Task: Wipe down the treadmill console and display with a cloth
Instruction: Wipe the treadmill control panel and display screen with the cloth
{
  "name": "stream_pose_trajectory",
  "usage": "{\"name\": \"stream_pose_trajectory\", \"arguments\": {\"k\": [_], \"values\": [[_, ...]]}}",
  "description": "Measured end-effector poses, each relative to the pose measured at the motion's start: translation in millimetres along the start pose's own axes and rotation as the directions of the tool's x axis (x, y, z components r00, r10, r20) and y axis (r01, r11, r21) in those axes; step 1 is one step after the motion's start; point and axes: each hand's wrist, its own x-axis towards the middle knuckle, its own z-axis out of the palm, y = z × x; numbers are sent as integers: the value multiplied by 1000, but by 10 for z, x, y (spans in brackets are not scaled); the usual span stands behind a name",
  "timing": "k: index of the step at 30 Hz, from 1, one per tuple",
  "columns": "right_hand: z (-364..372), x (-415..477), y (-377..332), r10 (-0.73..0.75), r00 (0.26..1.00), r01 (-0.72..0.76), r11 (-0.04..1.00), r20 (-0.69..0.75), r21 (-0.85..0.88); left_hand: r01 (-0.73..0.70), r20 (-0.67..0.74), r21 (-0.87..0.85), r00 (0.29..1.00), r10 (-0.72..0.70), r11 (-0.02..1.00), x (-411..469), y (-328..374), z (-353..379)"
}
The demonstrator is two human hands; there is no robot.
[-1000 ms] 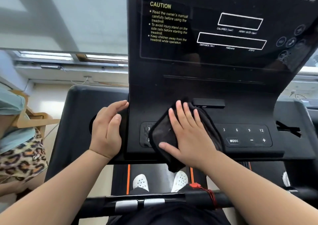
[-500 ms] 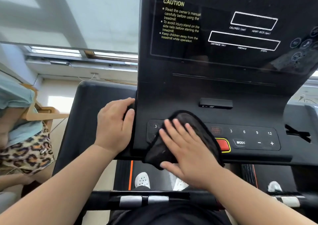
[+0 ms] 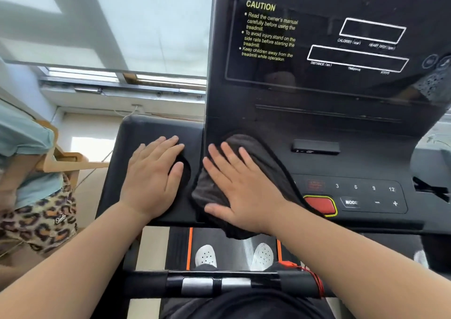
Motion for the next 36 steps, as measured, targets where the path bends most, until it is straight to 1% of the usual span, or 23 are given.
{"name": "stream_pose_trajectory", "arguments": {"k": [2,4,6,9,12,14,16,19,21,23,24,27,29,31,33,36], "values": [[69,-283,24,-78,997,79,997,30,-25,-5,-10,-10,1000,5,1000,-1,-11,-2],[119,-550,162,-104,993,107,992,54,-68,-9,-19,-32,1000,9,999,-10,-17,-7],[109,-642,363,-60,997,63,995,48,-81,-8,-32,-56,999,7,998,-12,-9,-15],[5,-406,547,50,998,-47,996,36,-80,-2,-44,-80,999,-1,997,-14,-2,-31],[-73,7,423,109,994,-110,992,-27,-63,-4,-53,-91,999,0,996,-9,-8,-31],[-73,207,228,115,992,-118,992,-55,-43,-3,-58,-94,998,-3,996,0,-20,-26],[-44,262,28,68,996,-69,997,-54,-17,-3,-65,-101,998,-4,995,11,-36,-19],[55,5,-121,-56,998,56,998,-28,-3,-15,-77,-107,997,6,994,7,-41,-12],[136,-271,-78,-116,993,116,993,-14,-34,-15,-86,-115,996,5,993,7,-38,-9],[153,-436,113,-147,989,146,987,-8,-65,-13,-86,-120,996,2,993,11,-38,-5],[131,-443,242,-135,991,135,988,0,-70,-15,-85,-118,996,5,993,11,-42,-4],[-14,-234,565,-18,1000,19,997,16,-75,-21,-87,-106,996,12,994,5,-49,-6],[-79,-64,553,42,999,-43,996,-5,-81,-17,-83,-105,997,8,994,1,-51,-8],[-74,58,383,79,996,-81,995,-41,-62,-13,-80,-104,997,5,994,3,-54,-10],[-35,118,153,51,997,-54,998,-62,-33,-18,-82,-98,997,10,995,7,-53,-9],[36,31,-77,-91,995,91,996,-33,-18,-29,-87,-86,996,22,996,9,-45,-9]]}}
